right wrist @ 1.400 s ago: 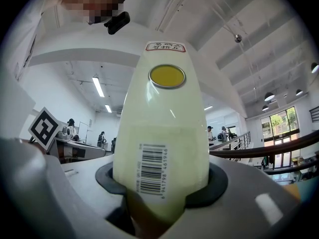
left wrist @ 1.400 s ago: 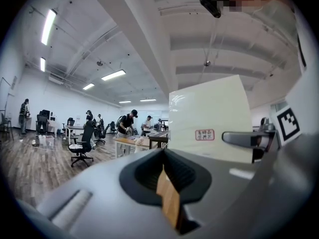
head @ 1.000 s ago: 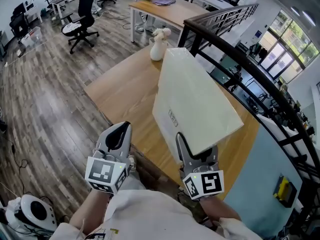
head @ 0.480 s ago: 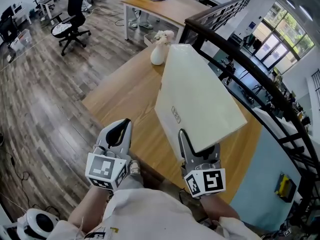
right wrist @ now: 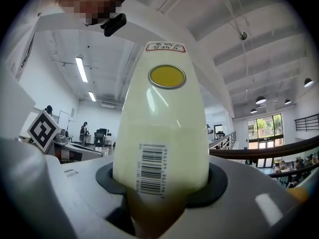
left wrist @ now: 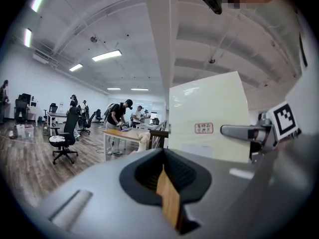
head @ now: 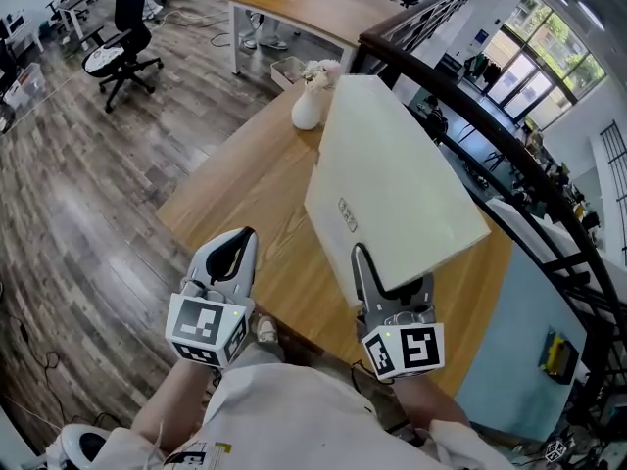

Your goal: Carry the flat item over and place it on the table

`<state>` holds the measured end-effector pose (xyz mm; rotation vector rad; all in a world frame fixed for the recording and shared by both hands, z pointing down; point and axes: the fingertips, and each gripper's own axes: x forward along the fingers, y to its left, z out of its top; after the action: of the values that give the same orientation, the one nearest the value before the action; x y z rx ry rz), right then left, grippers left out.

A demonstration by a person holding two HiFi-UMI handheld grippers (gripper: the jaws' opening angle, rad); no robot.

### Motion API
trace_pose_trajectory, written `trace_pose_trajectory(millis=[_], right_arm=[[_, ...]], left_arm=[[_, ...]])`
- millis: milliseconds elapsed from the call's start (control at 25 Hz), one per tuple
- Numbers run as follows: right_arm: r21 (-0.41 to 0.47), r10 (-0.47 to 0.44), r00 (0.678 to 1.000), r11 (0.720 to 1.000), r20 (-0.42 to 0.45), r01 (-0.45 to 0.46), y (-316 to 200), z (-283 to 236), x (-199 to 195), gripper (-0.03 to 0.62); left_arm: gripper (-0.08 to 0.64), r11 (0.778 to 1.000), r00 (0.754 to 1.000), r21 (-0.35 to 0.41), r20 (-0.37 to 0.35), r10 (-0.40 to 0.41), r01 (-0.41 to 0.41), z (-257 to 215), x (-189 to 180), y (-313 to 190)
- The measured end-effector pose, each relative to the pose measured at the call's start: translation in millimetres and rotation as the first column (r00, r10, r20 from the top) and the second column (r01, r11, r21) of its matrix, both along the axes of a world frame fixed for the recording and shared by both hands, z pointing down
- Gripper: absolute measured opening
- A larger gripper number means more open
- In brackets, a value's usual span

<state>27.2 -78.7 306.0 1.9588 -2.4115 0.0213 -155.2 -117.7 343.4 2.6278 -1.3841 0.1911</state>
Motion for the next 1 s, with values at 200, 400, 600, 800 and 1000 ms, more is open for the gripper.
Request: trace_pose_trajectory(millis=[200, 400, 600, 800, 1000], right_arm=[[-0.018, 0.014, 1.0, 1.0, -0.014, -0.014, -13, 3, -4, 0.282], [-0.017, 0.03, 0.999, 0.999, -0.021, -0.031, -24, 2, 4, 0.282], [-0.026, 0.028, 1.0, 0.999, -0.002, -0.028, -31, 0, 15, 0.282], [-0.022, 0.033, 0.999, 0.999, -0.003, -0.033, -36, 5, 33, 0.282], [-0.017, 0.018, 1.0, 1.0, 0.013, -0.018, -47, 1, 44, 0.282]], left_arm=[[0.003, 1.0, 1.0, -0.014, -0.015, 0.014, -0.015, 2, -3, -14], [0.003, 0.999, 1.0, -0.024, -0.006, 0.026, -0.027, 6, 3, -23], [0.003, 1.0, 1.0, -0.023, 0.006, 0.019, -0.019, -1, 8, -30], [0.003, 1.0, 1.0, -0.028, 0.012, 0.001, -0.001, 3, 17, -34], [0.003, 0.999, 1.0, -0.032, 0.005, -0.008, 0.008, -3, 27, -39]])
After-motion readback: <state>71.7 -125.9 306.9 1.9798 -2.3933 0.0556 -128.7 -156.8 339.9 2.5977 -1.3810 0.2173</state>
